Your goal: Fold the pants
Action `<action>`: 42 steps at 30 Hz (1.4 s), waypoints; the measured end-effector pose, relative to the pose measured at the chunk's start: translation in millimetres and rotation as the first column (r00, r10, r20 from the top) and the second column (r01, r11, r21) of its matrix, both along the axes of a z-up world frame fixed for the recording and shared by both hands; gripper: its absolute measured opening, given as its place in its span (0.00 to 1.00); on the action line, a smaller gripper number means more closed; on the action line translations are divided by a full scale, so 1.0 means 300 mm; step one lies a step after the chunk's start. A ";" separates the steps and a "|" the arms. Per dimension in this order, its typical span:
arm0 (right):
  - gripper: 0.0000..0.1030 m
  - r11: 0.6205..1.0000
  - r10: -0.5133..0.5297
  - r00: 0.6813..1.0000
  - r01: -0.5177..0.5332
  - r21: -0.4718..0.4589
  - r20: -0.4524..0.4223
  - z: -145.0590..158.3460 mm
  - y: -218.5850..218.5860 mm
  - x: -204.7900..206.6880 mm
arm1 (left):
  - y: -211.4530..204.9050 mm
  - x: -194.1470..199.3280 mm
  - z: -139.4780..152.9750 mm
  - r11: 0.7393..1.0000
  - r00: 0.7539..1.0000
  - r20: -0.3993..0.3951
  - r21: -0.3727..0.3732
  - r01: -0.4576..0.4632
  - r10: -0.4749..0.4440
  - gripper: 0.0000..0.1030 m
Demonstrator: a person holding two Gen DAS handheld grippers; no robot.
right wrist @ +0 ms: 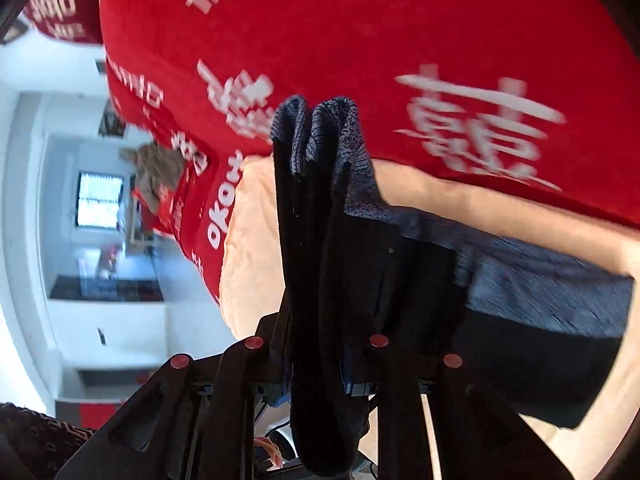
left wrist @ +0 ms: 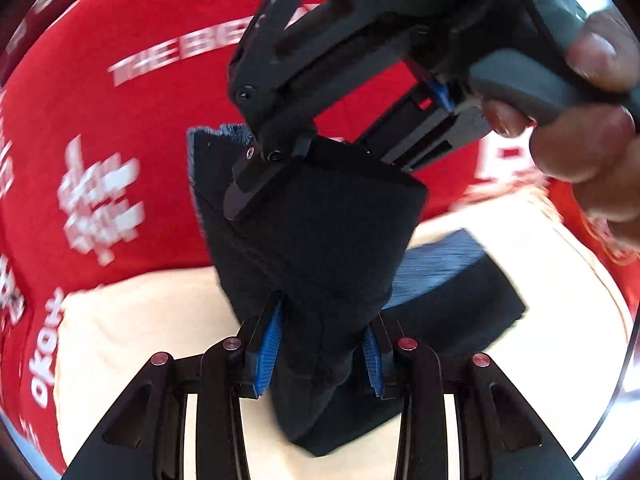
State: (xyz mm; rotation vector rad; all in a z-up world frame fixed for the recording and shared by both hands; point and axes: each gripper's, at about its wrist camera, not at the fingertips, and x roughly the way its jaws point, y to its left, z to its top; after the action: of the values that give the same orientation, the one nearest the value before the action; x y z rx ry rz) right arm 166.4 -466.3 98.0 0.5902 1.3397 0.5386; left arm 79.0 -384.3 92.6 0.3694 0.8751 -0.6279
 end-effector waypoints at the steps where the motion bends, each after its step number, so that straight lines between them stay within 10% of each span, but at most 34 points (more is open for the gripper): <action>1: 0.20 1.000 -0.028 1.000 0.028 0.011 0.001 -0.008 -0.061 -0.029 | -0.052 -0.026 -0.004 1.000 1.000 -0.002 0.006 0.029 -0.029 0.36; 9: 0.21 0.974 -0.217 0.975 0.220 0.058 -0.050 -0.205 -0.531 -0.224 | -0.432 -0.218 -0.163 0.966 0.974 -0.023 0.129 0.225 -0.224 0.36; 15: 0.22 0.974 -0.216 0.970 0.222 0.043 -0.115 -0.461 -0.611 -0.245 | -0.535 -0.296 -0.351 0.926 0.968 -0.040 0.281 0.250 -0.249 0.37; 19: 0.22 0.966 -0.216 0.970 0.229 0.123 -0.114 -0.525 -0.615 -0.233 | -0.530 -0.314 -0.378 0.922 0.969 -0.052 0.299 0.246 -0.242 0.66; 25: 0.24 0.959 -0.240 0.965 0.253 0.131 -0.109 -0.546 -0.620 -0.266 | -0.446 -0.308 -0.321 0.937 0.982 -0.116 0.301 0.179 -0.151 0.66; 33: 0.41 0.961 -0.250 0.968 0.243 -0.132 -0.034 -0.410 -0.601 -0.360 | -0.236 -0.168 -0.228 0.969 0.988 -0.150 0.246 0.009 0.029 0.66; 42: 0.32 0.917 -0.288 0.957 0.283 -0.279 0.025 -0.322 -0.599 -0.406 | -0.066 0.095 -0.355 0.935 0.924 -0.233 0.261 -0.241 0.304 0.67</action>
State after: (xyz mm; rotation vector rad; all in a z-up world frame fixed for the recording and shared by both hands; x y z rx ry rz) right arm 44.7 -646.0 1.4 0.5437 1.2885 0.1009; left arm 107.5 -404.1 -13.8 0.3631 1.2441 -0.3191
